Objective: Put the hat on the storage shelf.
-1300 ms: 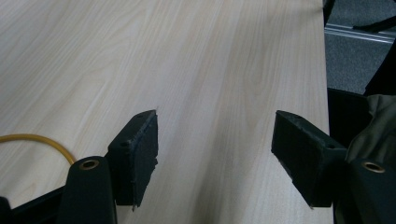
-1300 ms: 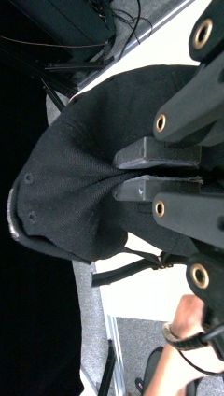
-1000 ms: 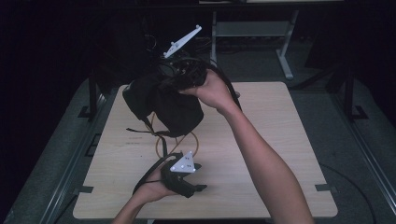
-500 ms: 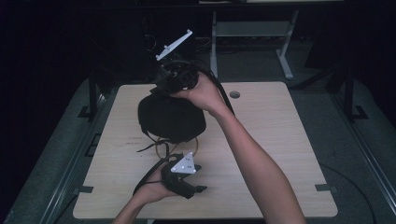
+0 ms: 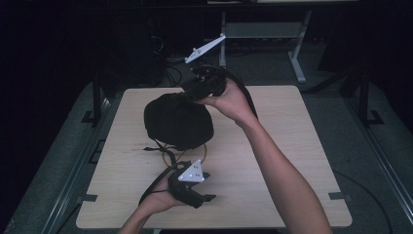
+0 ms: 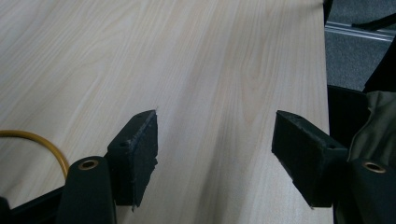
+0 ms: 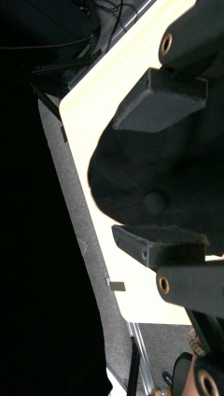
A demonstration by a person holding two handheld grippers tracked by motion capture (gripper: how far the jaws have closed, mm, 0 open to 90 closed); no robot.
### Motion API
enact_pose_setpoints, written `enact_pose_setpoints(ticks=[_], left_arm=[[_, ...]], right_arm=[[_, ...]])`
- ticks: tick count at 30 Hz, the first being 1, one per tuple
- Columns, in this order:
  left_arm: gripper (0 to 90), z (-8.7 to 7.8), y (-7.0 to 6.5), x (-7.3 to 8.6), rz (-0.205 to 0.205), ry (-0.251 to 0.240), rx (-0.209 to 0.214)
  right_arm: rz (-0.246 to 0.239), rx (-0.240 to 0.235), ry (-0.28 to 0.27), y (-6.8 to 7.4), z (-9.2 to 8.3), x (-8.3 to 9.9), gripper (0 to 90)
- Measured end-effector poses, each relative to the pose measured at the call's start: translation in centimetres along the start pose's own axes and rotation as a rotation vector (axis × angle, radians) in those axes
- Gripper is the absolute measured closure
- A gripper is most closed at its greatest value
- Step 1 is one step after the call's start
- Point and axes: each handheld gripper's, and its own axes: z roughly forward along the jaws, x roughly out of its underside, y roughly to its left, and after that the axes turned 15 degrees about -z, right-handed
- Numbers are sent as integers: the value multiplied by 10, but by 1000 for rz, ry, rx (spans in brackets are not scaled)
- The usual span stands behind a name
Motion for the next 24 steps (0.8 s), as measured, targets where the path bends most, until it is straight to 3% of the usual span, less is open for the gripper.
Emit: enact_pose_setpoints(ticks=[14, 24], left_arm=[[285, 7, -1, 2, -11, -7, -19], [267, 6, 3, 4, -34, -28, -38]], right_arm=[[40, 27, -19, -4, -31, 34, 312], [105, 29, -28, -6, -47, 58, 276]])
